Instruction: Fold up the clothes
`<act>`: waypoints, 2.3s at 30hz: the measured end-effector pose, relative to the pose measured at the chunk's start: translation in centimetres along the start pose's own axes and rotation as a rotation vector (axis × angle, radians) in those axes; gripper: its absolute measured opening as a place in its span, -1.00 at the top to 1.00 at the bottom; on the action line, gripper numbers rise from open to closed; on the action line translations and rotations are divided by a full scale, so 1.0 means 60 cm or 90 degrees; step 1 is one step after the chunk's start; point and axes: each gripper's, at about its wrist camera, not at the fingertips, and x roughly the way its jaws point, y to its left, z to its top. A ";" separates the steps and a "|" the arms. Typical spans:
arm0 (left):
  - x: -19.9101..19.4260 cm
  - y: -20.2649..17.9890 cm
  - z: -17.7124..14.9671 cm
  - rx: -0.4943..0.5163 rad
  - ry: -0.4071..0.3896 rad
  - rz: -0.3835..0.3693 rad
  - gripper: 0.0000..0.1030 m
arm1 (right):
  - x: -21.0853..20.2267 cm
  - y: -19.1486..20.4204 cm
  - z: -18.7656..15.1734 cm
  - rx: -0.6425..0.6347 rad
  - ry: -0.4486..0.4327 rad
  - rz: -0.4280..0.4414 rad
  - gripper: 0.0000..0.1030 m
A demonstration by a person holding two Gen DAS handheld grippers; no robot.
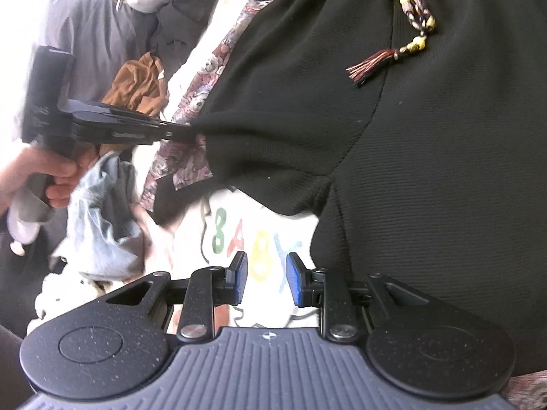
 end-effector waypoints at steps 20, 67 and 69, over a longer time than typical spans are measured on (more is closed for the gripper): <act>0.057 0.008 0.014 0.005 -0.032 0.007 0.96 | 0.091 -0.035 0.020 0.194 -0.073 0.025 0.23; -0.079 0.054 -0.022 -0.138 -0.016 -0.049 0.27 | 0.029 -0.047 -0.007 0.144 -0.055 0.061 0.53; -0.069 0.054 -0.025 -0.145 -0.019 -0.054 0.26 | 0.032 -0.043 -0.008 0.137 -0.048 0.058 0.53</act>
